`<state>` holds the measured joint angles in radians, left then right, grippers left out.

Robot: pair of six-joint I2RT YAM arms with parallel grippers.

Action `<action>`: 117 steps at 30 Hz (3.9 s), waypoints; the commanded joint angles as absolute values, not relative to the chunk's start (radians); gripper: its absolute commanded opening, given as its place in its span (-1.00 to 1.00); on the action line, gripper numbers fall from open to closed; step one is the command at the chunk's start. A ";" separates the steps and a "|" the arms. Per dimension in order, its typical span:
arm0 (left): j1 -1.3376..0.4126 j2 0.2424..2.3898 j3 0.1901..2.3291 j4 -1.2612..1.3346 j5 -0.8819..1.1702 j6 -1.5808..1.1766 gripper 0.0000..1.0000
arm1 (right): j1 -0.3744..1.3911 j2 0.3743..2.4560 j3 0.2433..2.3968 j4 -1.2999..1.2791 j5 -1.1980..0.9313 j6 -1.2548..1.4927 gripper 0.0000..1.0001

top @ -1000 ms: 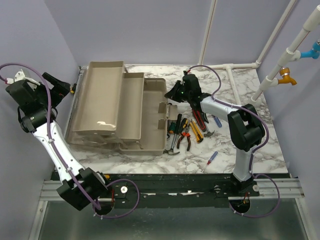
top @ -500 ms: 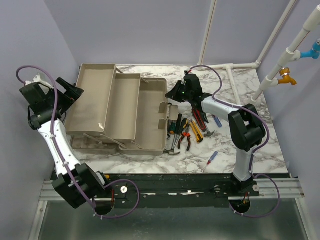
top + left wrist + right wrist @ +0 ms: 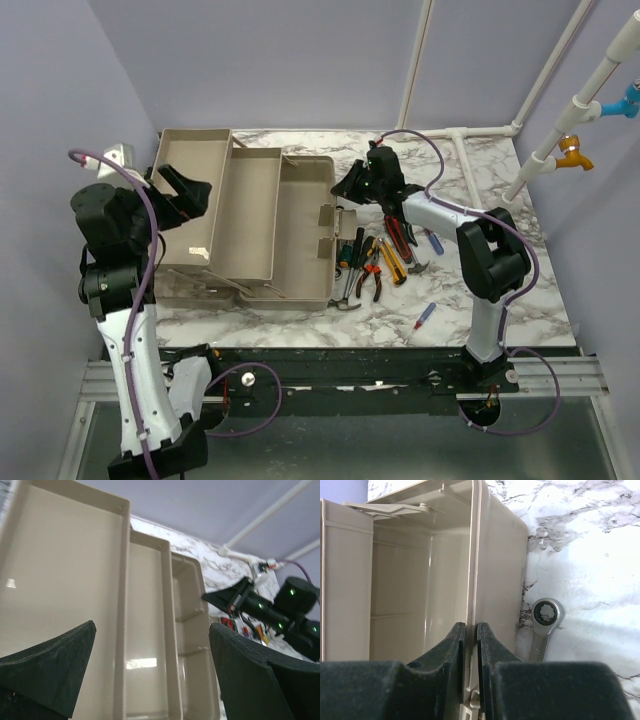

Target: Pack the tool kit

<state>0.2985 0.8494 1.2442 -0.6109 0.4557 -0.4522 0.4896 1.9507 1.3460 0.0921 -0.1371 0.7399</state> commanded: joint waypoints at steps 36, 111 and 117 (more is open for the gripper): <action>-0.144 0.523 0.779 -0.754 -0.029 -0.616 0.97 | 0.452 2.085 1.537 -0.061 -0.053 0.678 -0.02; -0.786 1.544 1.160 -0.359 -0.080 -0.431 0.83 | 0.342 1.762 1.052 -0.348 0.101 0.386 -0.37; -0.733 1.606 1.209 -0.351 0.027 -0.457 0.49 | 0.342 1.669 1.038 -0.347 0.119 0.406 -0.76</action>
<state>-0.7555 1.5742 1.1511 -0.3729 -0.0582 -0.4339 0.3405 1.7248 1.0424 -0.3099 0.1020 0.3935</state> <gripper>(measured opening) 0.787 0.250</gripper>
